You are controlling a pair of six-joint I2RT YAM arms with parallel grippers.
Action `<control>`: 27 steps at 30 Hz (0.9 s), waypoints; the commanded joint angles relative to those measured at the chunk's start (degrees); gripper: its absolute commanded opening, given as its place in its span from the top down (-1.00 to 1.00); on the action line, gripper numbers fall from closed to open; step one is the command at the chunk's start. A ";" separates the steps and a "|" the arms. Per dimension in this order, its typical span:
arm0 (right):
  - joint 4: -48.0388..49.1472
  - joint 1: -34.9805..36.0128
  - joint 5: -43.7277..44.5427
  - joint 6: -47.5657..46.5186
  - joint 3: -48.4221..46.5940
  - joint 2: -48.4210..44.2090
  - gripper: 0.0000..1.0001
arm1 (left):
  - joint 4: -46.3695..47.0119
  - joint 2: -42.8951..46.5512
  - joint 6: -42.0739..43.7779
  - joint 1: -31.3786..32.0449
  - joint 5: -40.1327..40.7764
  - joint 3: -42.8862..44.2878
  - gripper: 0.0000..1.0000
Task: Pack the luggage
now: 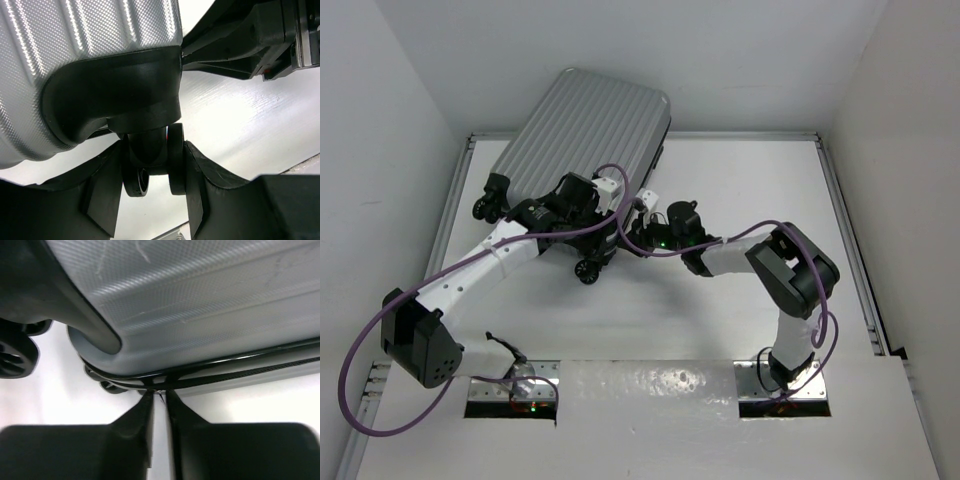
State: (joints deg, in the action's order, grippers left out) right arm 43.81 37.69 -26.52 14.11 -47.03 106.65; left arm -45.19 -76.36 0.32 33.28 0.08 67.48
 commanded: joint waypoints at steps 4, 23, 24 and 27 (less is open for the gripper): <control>9.89 1.24 -1.60 1.62 -5.62 -0.83 1.00 | 0.63 -1.69 0.91 0.56 -2.36 -2.53 0.39; -3.29 -7.27 23.27 7.85 -9.48 0.48 1.00 | -4.37 8.15 20.06 0.56 5.19 -9.21 1.00; -3.73 -10.59 24.14 9.87 -10.97 1.88 1.00 | -5.60 9.89 21.64 0.47 5.89 -9.73 1.00; -5.31 -12.81 25.38 9.27 -15.10 4.09 1.00 | -6.84 12.45 23.76 0.56 6.69 -11.67 1.00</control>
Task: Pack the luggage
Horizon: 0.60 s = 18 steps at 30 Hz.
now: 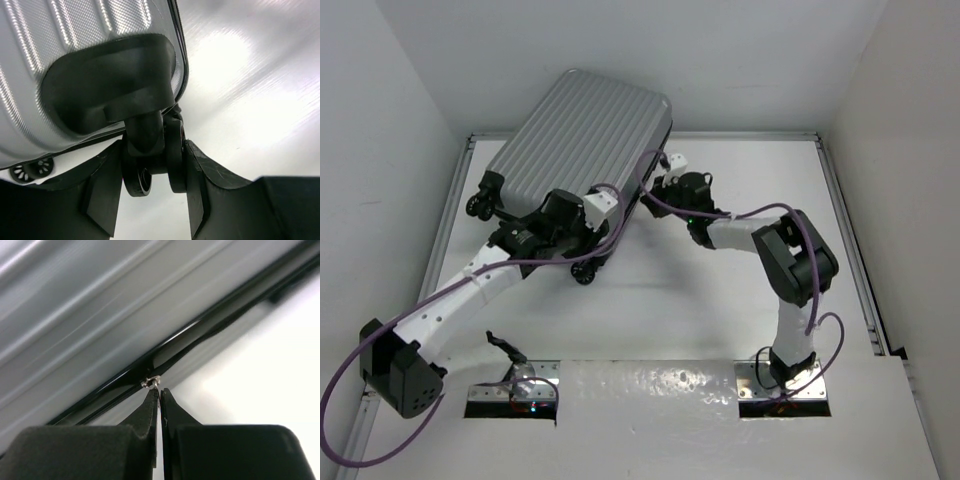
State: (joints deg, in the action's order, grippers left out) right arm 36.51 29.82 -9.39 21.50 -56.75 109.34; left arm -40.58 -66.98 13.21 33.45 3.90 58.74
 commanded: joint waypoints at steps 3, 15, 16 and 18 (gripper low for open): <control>-1.61 -6.97 7.54 -0.48 -11.77 4.29 1.00 | -12.42 5.19 12.53 0.39 2.78 -3.81 1.00; -10.59 -12.25 -1.58 -6.02 -31.92 17.04 1.00 | -15.06 8.62 14.91 -0.05 1.99 -3.89 1.00; -10.41 -12.42 -1.69 -6.46 -32.45 17.66 1.00 | -14.97 9.23 15.35 -0.23 1.64 -4.16 1.00; -11.81 -12.68 -1.16 -6.47 -36.05 20.03 1.00 | -14.97 9.76 16.66 -0.32 1.46 -4.86 1.00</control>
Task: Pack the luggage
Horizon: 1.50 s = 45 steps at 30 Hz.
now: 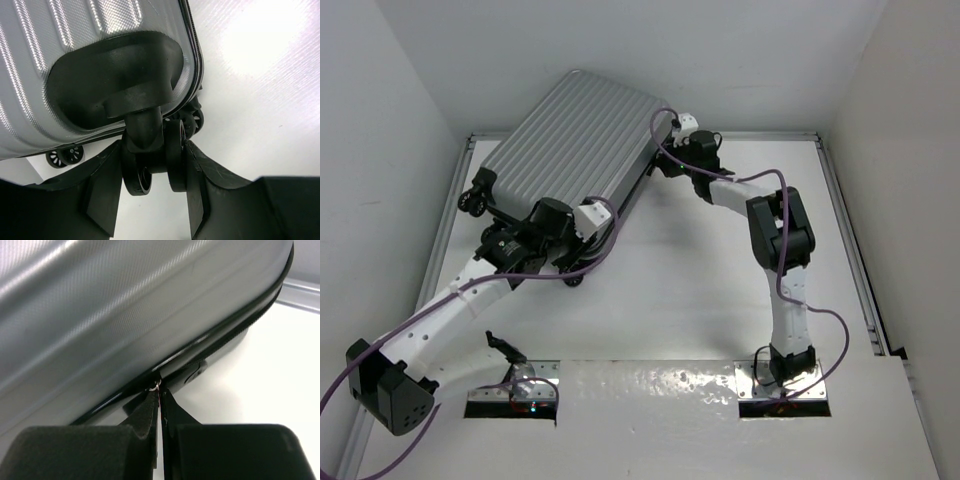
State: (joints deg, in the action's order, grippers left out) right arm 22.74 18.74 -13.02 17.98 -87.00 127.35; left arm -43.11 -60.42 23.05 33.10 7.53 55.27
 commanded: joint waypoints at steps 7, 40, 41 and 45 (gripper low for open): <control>3.01 -7.48 10.55 5.48 -13.97 7.39 1.00 | -15.77 6.28 10.17 -0.14 -0.06 -3.50 1.00; 4.07 -11.19 -3.31 3.12 -33.03 18.10 1.00 | -21.75 15.69 17.11 -0.67 -0.67 -6.58 1.00; 3.46 -10.75 -5.59 2.25 -34.36 18.72 1.00 | -21.66 15.86 19.21 -0.76 -1.11 -6.23 1.00; 4.49 -7.50 -14.91 0.29 -40.50 23.45 1.00 | -21.14 18.67 23.97 -0.76 -3.31 -5.08 1.00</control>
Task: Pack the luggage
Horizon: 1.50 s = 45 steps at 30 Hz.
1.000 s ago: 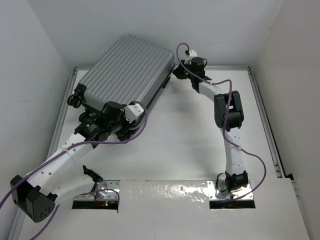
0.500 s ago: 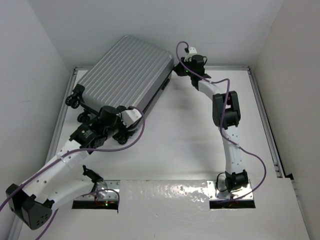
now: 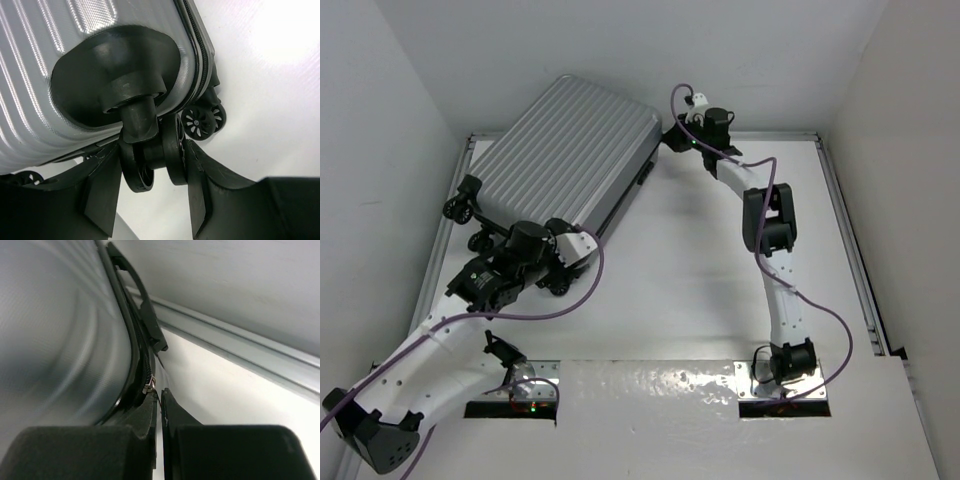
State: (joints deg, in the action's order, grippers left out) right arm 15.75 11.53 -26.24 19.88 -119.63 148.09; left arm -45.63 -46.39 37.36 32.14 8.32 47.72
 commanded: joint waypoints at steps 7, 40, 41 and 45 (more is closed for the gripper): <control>16.78 6.39 -7.86 -4.41 -3.15 2.64 1.00 | 4.12 5.45 -2.53 0.03 7.93 9.47 -0.83; 38.92 13.77 -12.08 6.59 15.37 -5.78 1.00 | 10.64 -72.25 -8.91 -49.29 -10.39 49.36 0.53; 39.18 14.39 -11.91 4.31 19.75 -9.02 1.00 | 11.60 -73.13 -7.15 -48.32 -12.43 50.87 0.50; 41.37 16.24 -8.92 2.44 30.84 -16.24 1.00 | 19.94 -76.56 -0.20 -46.03 -25.69 54.49 0.37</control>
State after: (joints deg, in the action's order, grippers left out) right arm 47.81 20.60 -27.03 22.61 -92.49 140.35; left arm -30.09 -119.55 22.55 -28.36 9.47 101.45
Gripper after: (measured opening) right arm 0.002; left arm 0.297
